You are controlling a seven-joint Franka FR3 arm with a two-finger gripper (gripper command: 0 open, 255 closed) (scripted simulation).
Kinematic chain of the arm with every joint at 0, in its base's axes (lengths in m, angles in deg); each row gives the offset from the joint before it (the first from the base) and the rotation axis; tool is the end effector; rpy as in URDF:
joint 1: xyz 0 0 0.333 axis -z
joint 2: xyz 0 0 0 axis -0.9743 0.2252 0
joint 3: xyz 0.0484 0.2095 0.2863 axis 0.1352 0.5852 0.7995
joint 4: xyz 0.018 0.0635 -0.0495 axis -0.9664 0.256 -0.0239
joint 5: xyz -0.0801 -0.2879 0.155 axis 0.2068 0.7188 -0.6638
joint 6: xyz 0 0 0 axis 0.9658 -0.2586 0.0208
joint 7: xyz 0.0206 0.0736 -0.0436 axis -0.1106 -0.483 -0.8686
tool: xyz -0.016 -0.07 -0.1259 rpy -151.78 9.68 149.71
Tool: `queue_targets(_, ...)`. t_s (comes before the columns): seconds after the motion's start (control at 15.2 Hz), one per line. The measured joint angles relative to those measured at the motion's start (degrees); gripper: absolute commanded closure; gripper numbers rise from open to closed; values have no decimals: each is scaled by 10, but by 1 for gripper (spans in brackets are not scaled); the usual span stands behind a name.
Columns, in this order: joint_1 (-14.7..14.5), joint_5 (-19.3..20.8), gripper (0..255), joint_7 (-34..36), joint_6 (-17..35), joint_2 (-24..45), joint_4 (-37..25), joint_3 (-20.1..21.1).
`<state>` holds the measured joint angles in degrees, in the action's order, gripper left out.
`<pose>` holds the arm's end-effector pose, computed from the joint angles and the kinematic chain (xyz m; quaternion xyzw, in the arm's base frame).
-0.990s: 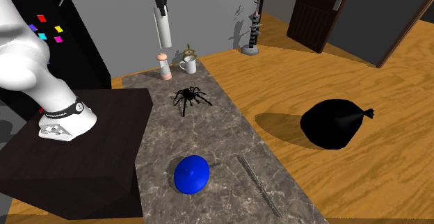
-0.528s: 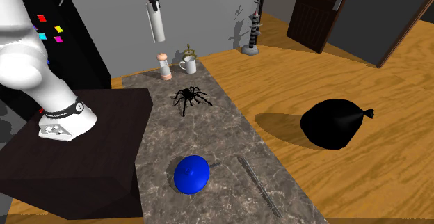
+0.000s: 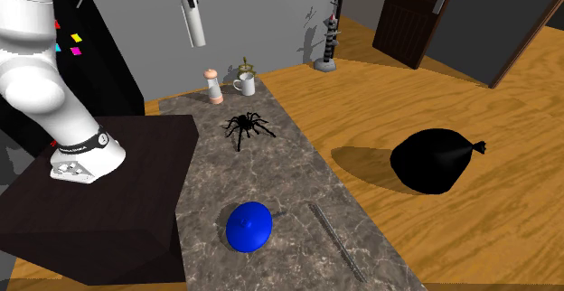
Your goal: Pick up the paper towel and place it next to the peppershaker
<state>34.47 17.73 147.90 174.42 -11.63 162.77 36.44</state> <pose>0.2547 0.5771 0.5101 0.9992 0.0119 0.0281 0.0272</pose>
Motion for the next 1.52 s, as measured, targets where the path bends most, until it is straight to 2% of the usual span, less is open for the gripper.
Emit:
queue_targets(0.13,-27,13,255,17,-19,28,-43,-1)
queue_targets(0.26,-39,19,255,26,-18,41,-52,-1)
queue_targets(0.92,-26,23,255,40,58,42,26,-4)
queue_targets(1.52,-24,36,255,52,117,59,72,-11)
